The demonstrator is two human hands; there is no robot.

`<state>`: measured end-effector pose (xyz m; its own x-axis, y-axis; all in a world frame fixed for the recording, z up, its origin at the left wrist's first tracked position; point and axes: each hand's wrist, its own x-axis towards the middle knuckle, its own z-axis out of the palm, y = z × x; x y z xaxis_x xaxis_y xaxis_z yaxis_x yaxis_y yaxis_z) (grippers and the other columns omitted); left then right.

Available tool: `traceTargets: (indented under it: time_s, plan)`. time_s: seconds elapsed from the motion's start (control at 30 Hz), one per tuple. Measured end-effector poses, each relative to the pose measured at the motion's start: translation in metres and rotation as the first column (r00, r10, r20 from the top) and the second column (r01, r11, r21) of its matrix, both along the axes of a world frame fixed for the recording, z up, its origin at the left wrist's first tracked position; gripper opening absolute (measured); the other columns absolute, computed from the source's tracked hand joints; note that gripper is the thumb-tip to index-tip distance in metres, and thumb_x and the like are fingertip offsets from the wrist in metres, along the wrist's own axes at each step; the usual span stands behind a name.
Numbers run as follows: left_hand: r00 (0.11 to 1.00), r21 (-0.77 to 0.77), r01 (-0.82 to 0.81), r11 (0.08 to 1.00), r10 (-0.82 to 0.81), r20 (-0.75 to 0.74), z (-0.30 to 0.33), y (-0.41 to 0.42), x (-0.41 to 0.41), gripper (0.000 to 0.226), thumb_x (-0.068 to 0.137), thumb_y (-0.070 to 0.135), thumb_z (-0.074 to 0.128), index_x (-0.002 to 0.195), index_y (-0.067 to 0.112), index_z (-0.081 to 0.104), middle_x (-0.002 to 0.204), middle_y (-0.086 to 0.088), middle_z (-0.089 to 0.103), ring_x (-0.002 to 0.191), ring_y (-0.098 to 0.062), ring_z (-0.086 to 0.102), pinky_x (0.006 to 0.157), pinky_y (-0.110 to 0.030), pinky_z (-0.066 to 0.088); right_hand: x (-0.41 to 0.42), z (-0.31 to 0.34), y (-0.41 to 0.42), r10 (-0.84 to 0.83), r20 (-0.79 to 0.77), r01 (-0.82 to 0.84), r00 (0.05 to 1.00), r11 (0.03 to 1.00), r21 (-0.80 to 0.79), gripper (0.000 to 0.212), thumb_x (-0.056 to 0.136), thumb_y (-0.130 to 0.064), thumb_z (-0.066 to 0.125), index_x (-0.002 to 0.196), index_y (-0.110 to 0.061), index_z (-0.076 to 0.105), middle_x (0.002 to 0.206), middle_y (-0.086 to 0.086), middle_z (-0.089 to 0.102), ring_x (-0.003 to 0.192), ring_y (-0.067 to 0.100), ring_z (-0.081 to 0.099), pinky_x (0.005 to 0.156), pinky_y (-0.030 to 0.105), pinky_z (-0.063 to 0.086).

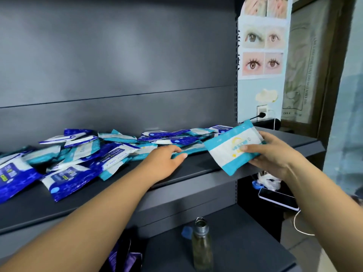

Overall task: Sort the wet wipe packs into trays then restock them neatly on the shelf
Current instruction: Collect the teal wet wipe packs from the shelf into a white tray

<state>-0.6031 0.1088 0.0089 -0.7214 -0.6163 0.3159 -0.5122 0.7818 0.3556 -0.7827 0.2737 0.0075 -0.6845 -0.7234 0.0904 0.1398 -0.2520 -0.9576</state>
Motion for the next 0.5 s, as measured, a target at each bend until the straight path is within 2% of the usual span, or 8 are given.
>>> traceTargets:
  time_s: [0.07,0.13,0.2,0.23,0.27,0.33,0.43,0.5]
  plan:
    - [0.985,0.031,-0.051,0.998,0.045,0.169,-0.001,0.0,-0.009,0.054,0.095,0.048,0.037,0.14,0.019,0.038,0.146,-0.003,0.039,0.13,-0.021,0.038,0.101,-0.026,0.031,-0.009,-0.006,0.015,-0.09,0.046,0.092,0.995,0.995,-0.034,0.051,0.076,0.014,0.061,0.117,-0.014,0.051,0.1,0.006,0.063,0.082,0.02,0.064,0.064,0.031,0.059]
    - [0.955,0.063,-0.08,0.995,0.058,0.291,-0.004,0.002,-0.012,0.059,0.094,0.055,0.031,0.142,0.02,0.034,0.148,-0.006,0.035,0.132,-0.024,0.037,0.102,-0.028,0.031,-0.016,-0.014,0.028,-0.167,0.117,0.177,0.979,0.981,-0.083,0.068,0.076,0.014,0.061,0.133,-0.016,0.04,0.114,0.006,0.057,0.085,0.02,0.062,0.077,0.038,0.057]
    - [0.935,0.018,-0.045,0.999,0.036,0.352,-0.006,0.005,-0.008,0.054,0.093,0.059,0.028,0.123,0.02,0.05,0.138,-0.007,0.047,0.122,-0.025,0.045,0.099,-0.03,0.036,-0.019,-0.018,0.037,-0.186,0.218,0.223,0.958,0.961,-0.163,0.076,0.078,0.011,0.06,0.141,-0.017,0.029,0.125,0.008,0.052,0.086,0.019,0.062,0.078,0.037,0.056]
    - [0.928,-0.037,0.0,0.999,0.014,0.372,-0.007,0.009,-0.006,0.049,0.093,0.059,0.028,0.107,0.02,0.054,0.127,-0.006,0.053,0.114,-0.025,0.049,0.097,-0.032,0.04,-0.02,-0.019,0.041,-0.18,0.254,0.234,0.95,0.951,-0.202,0.07,0.079,0.009,0.06,0.138,-0.016,0.032,0.125,0.009,0.053,0.086,0.019,0.063,0.072,0.033,0.057]
    - [0.931,-0.086,0.04,0.995,-0.006,0.366,-0.007,0.014,-0.004,0.047,0.093,0.057,0.028,0.097,0.02,0.056,0.117,-0.005,0.056,0.108,-0.023,0.05,0.095,-0.034,0.041,-0.018,-0.02,0.044,-0.17,0.275,0.236,0.946,0.945,-0.225,0.057,0.08,0.007,0.06,0.129,-0.014,0.039,0.124,0.011,0.056,0.086,0.018,0.064,0.066,0.028,0.056]
    - [0.969,-0.093,0.053,0.994,-0.029,0.246,-0.005,0.021,-0.001,0.045,0.095,0.051,0.031,0.091,0.019,0.062,0.104,-0.004,0.056,0.101,-0.021,0.05,0.093,-0.033,0.041,-0.015,-0.023,0.046,-0.151,0.321,0.229,0.935,0.947,-0.223,0.038,0.081,0.003,0.061,0.111,-0.013,0.044,0.12,0.012,0.06,0.077,0.016,0.068,0.058,0.022,0.054]
    - [0.993,0.059,-0.111,0.992,0.11,0.032,0.003,0.018,-0.009,0.041,0.096,0.046,0.034,0.092,0.015,0.061,0.103,-0.008,0.058,0.096,-0.023,0.051,0.085,-0.03,0.038,-0.005,-0.03,0.042,-0.135,0.341,0.206,0.93,0.962,-0.181,0.066,0.081,0.004,0.061,0.133,-0.018,0.028,0.113,0.011,0.061,0.071,0.016,0.065,0.052,0.023,0.052]
    - [0.963,0.099,-0.255,0.962,0.243,0.115,0.005,0.009,-0.021,0.052,0.094,0.053,0.033,0.113,0.012,0.059,0.123,-0.012,0.056,0.112,-0.028,0.05,0.09,-0.031,0.038,0.004,-0.032,0.039,-0.121,0.305,0.161,0.945,0.981,-0.11,0.092,0.08,0.006,0.062,0.147,-0.022,0.005,0.1,0.009,0.06,0.074,0.017,0.06,0.049,0.023,0.051]
